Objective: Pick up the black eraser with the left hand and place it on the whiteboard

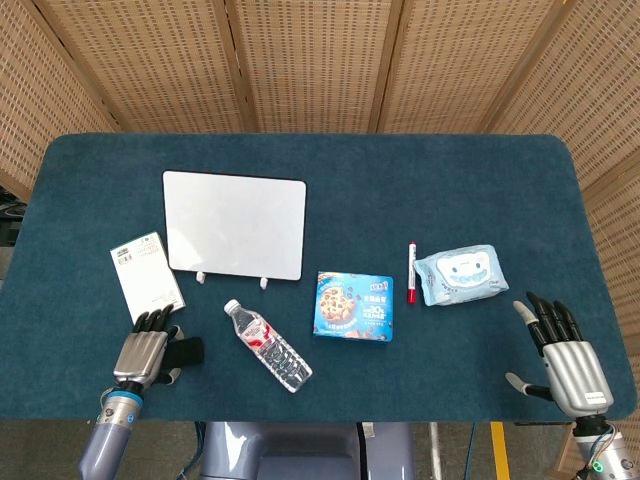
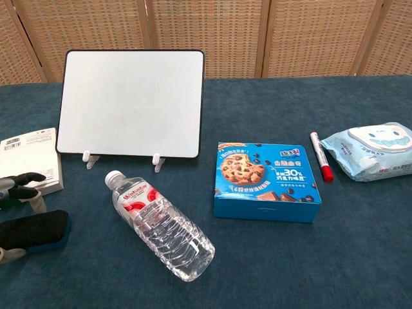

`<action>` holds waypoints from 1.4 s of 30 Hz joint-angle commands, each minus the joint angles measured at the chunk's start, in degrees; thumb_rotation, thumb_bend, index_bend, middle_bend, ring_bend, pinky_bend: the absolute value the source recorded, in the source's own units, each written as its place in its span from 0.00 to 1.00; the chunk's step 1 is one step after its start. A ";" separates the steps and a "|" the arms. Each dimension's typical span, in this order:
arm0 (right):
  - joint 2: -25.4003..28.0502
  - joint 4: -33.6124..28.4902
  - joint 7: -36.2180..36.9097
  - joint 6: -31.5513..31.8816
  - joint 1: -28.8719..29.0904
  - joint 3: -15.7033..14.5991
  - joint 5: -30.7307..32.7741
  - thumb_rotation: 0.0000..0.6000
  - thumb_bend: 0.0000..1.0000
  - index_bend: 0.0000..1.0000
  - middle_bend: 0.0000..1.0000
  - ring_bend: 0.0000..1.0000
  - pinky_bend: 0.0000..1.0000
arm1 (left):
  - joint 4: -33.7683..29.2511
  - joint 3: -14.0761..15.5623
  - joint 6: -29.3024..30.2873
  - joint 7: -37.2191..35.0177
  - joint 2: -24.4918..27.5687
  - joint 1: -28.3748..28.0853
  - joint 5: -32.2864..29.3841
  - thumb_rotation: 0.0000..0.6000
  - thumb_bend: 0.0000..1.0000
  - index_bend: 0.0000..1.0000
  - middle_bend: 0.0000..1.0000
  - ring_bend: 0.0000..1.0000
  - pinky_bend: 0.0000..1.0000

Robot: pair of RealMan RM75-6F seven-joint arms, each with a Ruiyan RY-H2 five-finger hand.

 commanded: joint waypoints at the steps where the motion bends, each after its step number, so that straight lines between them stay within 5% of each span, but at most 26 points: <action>1: 0.04 -0.02 0.00 -0.01 0.00 -0.01 0.00 1.00 0.05 0.00 0.00 0.00 0.00 | -0.24 -0.13 0.22 -0.22 0.20 -0.05 0.29 1.00 0.32 0.40 0.00 0.00 0.00; 12: -0.05 -0.01 -0.21 -0.12 0.03 -0.05 -0.06 1.00 0.05 0.00 0.00 0.00 0.00 | -3.87 -3.75 2.93 0.06 4.15 -1.76 3.86 1.00 0.31 0.42 0.00 0.00 0.00; 21: -0.12 0.16 -0.03 -0.56 0.20 0.10 0.36 1.00 0.05 0.00 0.00 0.00 0.00 | -0.59 -10.28 3.83 0.08 5.18 -6.00 7.00 1.00 0.31 0.42 0.00 0.00 0.00; 27: -0.28 0.47 0.26 -1.71 0.64 0.42 1.47 1.00 0.05 0.00 0.00 0.00 0.00 | 9.27 -12.72 4.99 -0.99 1.57 -9.76 14.08 1.00 0.30 0.42 0.00 0.00 0.00; 42: -0.66 1.46 1.33 -4.47 1.75 1.25 4.28 1.00 0.05 0.00 0.00 0.00 0.00 | 43.39 -12.64 5.05 -9.15 -9.80 -18.35 28.42 1.00 0.29 0.42 0.00 0.00 0.00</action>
